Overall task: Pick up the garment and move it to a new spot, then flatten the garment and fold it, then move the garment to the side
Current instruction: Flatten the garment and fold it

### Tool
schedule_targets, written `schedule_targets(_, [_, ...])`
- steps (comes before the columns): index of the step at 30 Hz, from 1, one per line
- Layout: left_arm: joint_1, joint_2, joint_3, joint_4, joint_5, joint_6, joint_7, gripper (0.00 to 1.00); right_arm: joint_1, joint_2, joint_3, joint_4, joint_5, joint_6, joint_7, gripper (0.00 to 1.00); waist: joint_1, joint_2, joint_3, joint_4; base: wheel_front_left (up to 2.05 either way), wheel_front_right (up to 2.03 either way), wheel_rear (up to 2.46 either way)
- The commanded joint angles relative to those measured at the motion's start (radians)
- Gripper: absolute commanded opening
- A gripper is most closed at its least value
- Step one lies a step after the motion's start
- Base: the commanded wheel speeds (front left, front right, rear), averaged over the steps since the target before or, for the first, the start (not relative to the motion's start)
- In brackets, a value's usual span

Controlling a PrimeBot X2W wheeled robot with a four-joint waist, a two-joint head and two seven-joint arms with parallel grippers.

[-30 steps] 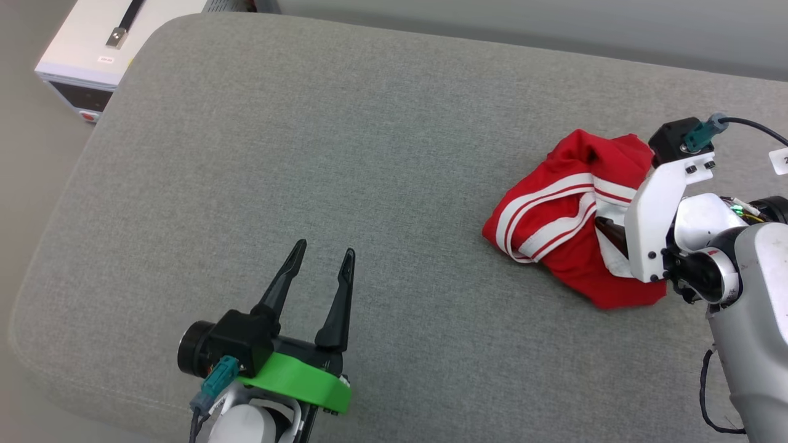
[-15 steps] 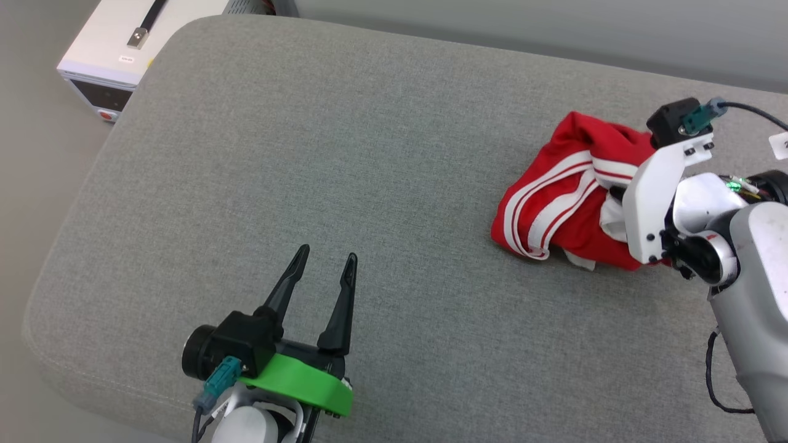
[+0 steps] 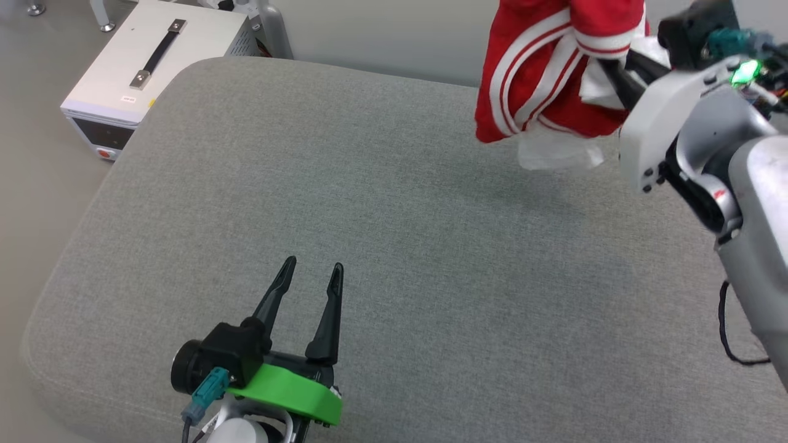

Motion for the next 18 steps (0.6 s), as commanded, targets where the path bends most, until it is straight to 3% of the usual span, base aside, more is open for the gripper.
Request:
schedule_targets(1, [0.010,-0.005,0.006,-0.008,-0.003,-0.002,-0.006,1.00,0.066,-0.017,0.015,-0.004,0.000,-0.001,-0.044,0.00,0.0000,0.0000,-0.006,-0.011,0.00,0.00,0.00])
schedule_targets(7, [0.019,-0.005,0.022,-0.013,0.003,-0.001,-0.006,1.00,0.332,-0.046,0.007,-0.010,0.026,-0.001,-0.174,0.00,0.0000,0.0000,0.004,-0.052,0.00,0.00,0.00])
schedule_targets(12, [0.018,-0.005,0.025,-0.013,0.011,-0.002,-0.006,1.00,0.520,-0.041,-0.025,0.008,0.026,-0.001,-0.212,0.00,0.0000,0.0000,0.005,-0.088,0.00,0.00,0.00])
schedule_targets(18, [0.014,-0.005,0.030,-0.010,0.022,-0.002,-0.006,1.00,0.637,-0.018,-0.080,0.001,0.020,-0.001,-0.209,0.00,0.0000,0.0000,0.001,-0.132,0.00,0.00,0.00])
